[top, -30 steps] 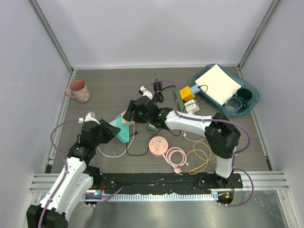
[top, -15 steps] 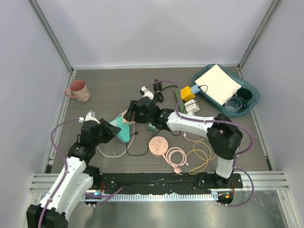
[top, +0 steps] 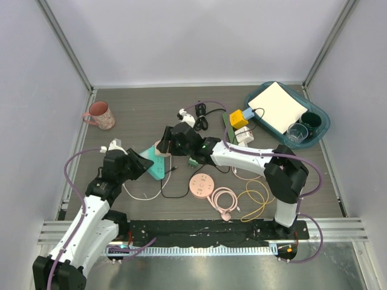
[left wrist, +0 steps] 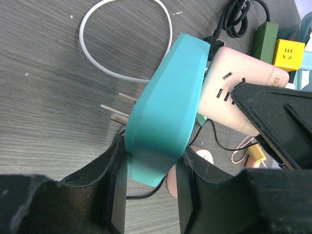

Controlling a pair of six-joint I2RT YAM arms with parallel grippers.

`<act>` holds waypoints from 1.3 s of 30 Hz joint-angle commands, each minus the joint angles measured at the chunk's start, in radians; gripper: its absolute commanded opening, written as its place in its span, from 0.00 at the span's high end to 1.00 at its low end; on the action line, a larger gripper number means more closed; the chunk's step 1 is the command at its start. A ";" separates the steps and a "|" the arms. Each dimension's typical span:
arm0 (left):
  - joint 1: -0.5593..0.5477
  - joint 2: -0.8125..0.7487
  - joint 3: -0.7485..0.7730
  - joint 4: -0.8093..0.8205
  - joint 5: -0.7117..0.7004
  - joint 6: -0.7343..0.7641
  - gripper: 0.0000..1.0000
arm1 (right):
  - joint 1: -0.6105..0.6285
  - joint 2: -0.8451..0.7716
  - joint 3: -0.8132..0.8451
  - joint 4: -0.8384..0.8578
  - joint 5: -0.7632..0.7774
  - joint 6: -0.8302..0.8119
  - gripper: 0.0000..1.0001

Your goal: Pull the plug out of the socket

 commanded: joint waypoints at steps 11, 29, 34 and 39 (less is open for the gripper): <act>0.038 -0.019 -0.036 -0.105 -0.264 -0.053 1.00 | 0.047 -0.196 -0.102 0.321 -0.185 0.068 0.99; 0.041 -0.072 0.039 -0.140 -0.283 -0.024 1.00 | 0.043 -0.291 -0.232 0.332 -0.207 0.036 0.99; 0.059 -0.042 0.076 -0.177 -0.367 -0.018 1.00 | 0.033 -0.351 -0.248 0.263 -0.168 -0.008 0.99; 0.108 0.036 0.125 -0.185 -0.419 0.014 1.00 | -0.002 -0.382 -0.284 0.237 -0.174 -0.030 0.99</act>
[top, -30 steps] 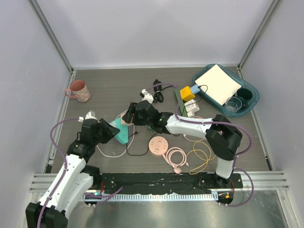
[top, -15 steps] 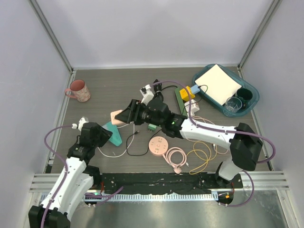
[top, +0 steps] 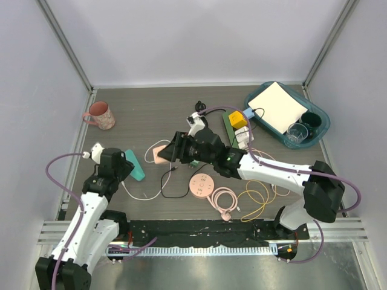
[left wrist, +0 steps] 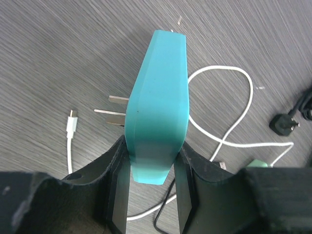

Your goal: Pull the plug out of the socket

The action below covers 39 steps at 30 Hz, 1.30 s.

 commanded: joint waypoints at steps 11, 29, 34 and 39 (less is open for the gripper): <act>0.104 0.076 0.054 -0.027 -0.145 -0.022 0.24 | -0.121 -0.048 0.040 -0.040 -0.013 -0.097 0.99; 0.106 -0.035 0.154 -0.002 0.228 0.241 0.00 | -0.227 0.406 0.430 0.030 -0.112 -0.132 0.94; 0.103 -0.046 0.155 0.014 0.371 0.260 0.00 | -0.267 0.573 0.582 0.029 -0.130 -0.105 0.88; 0.103 0.022 0.212 -0.045 0.402 0.345 0.00 | -0.287 0.751 0.714 0.046 -0.176 -0.092 0.87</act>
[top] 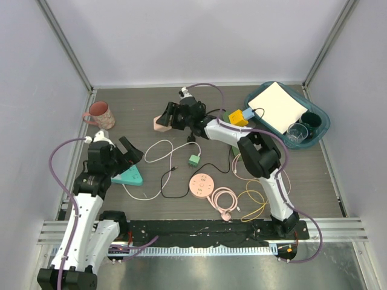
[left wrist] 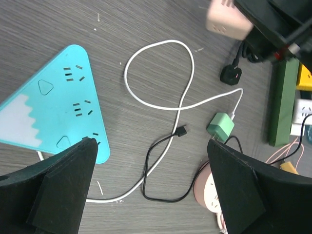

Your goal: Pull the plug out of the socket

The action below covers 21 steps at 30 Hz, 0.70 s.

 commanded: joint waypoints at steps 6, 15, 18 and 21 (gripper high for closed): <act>0.000 0.059 0.045 0.028 0.139 0.083 0.00 | -0.042 0.223 0.301 0.056 -0.055 0.048 0.82; 0.000 -0.027 0.031 0.039 0.098 0.079 0.00 | -0.066 0.301 0.427 -0.069 0.002 0.068 0.24; 0.000 -0.032 0.029 0.040 0.095 0.079 0.00 | -0.096 0.258 0.410 -0.099 0.008 0.056 0.09; 0.000 -0.030 0.031 0.037 0.090 0.079 0.00 | -0.131 0.191 0.390 -0.168 -0.010 0.033 0.02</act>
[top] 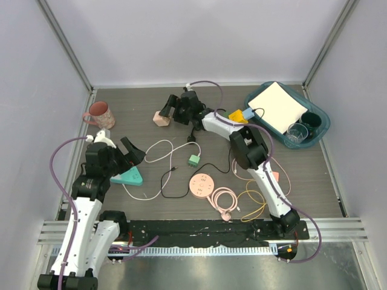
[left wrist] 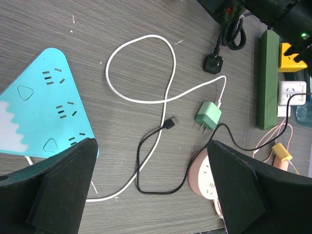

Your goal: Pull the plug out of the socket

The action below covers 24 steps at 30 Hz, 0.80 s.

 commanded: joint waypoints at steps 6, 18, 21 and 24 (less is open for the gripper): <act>0.000 -0.012 0.015 0.033 -0.020 0.019 0.00 | -0.117 -0.366 -0.087 -0.222 0.012 -0.159 0.02; 0.000 -0.040 0.006 0.042 -0.015 0.013 0.00 | -0.384 -0.858 -0.510 -0.541 0.072 -0.410 0.02; 0.000 -0.035 0.006 0.044 -0.007 0.013 0.00 | -0.489 -0.962 -0.618 -0.588 0.012 -0.440 0.00; 0.002 -0.035 0.006 0.045 -0.001 0.013 0.00 | -0.585 -1.023 -0.707 -0.592 -0.089 -0.480 0.00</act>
